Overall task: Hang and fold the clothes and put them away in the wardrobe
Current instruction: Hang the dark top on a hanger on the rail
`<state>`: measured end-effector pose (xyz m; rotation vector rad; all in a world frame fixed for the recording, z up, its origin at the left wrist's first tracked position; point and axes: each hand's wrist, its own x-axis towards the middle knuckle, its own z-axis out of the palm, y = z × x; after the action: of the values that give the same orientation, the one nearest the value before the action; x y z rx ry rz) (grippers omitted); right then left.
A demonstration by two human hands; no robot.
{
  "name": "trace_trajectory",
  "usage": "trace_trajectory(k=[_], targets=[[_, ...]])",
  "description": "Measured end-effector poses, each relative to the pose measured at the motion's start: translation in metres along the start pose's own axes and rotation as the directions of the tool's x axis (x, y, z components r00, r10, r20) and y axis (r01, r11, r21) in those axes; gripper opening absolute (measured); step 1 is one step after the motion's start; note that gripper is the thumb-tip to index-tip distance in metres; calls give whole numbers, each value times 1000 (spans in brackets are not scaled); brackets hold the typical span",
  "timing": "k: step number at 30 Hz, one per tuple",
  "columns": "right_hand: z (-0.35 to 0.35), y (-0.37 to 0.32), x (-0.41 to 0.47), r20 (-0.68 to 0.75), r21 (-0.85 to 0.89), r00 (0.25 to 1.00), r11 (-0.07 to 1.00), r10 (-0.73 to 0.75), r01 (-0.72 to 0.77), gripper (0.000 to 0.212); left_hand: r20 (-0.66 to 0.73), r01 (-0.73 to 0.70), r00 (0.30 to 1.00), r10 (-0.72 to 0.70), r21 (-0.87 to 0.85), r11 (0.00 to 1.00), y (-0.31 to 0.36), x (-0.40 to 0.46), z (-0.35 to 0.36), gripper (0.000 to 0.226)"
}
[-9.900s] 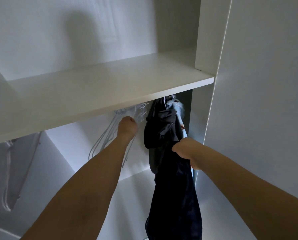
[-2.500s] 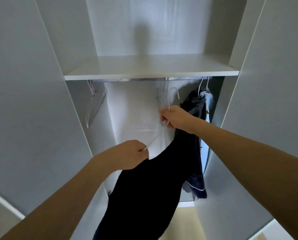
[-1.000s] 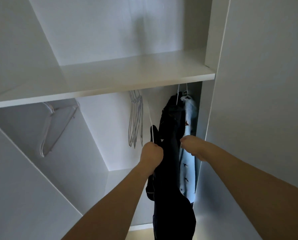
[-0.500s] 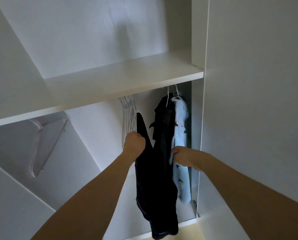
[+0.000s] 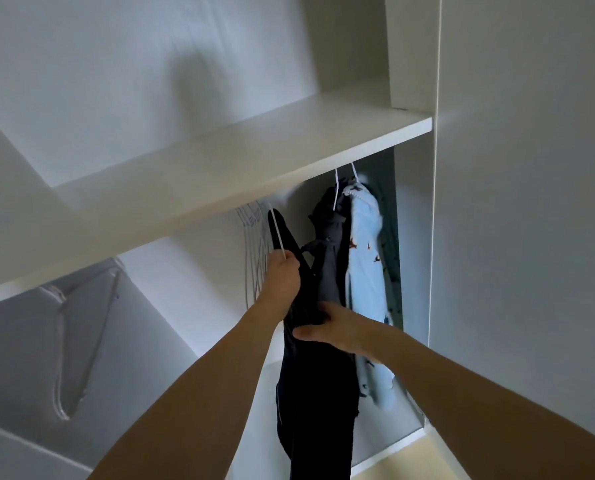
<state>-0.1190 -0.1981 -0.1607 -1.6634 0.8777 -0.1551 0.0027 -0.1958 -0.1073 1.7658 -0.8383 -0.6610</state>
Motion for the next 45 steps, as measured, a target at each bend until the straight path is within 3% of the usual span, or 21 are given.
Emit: trace_trajectory(k=[3,5,7,9,12,17,20,23,26,35,45], targets=[[9,-7,7,-157,45,986,996,-65,73,49,105,46,994,-39,-59,997,-14,6,-6,18],[13,-14,7,-221,-45,969,994,-110,102,25,192,84,979,-67,-85,993,-24,7,-10,13],[18,-23,5,-223,-194,963,975,-152,109,14,252,124,964,-79,-169,978,-27,3,-13,9],[27,-33,6,-236,-317,954,943,-187,106,14,284,164,956,-80,-284,945,-25,3,-18,12],[38,-45,2,-282,-355,939,931,-195,86,15,277,225,954,-110,-426,876,-18,21,-29,29],[62,-60,-8,-304,-352,941,935,-148,33,36,285,230,952,-112,-421,877,-4,47,-48,27],[84,-61,-9,-274,-349,960,936,-57,-44,35,258,238,955,-149,-359,903,-17,39,-65,25],[108,-62,-10,-214,-330,977,939,22,-94,13,242,207,958,-157,-200,958,-34,32,-86,25],[123,-64,-12,-204,-350,975,923,91,-159,27,255,158,957,-134,-77,984,-42,34,-95,23],[108,-48,-12,-445,-263,893,944,65,-200,21,279,96,955,-103,39,995,-24,47,-59,24],[75,-41,27,-503,-191,864,971,28,-143,31,241,42,969,-50,36,998,-16,86,-27,26]])
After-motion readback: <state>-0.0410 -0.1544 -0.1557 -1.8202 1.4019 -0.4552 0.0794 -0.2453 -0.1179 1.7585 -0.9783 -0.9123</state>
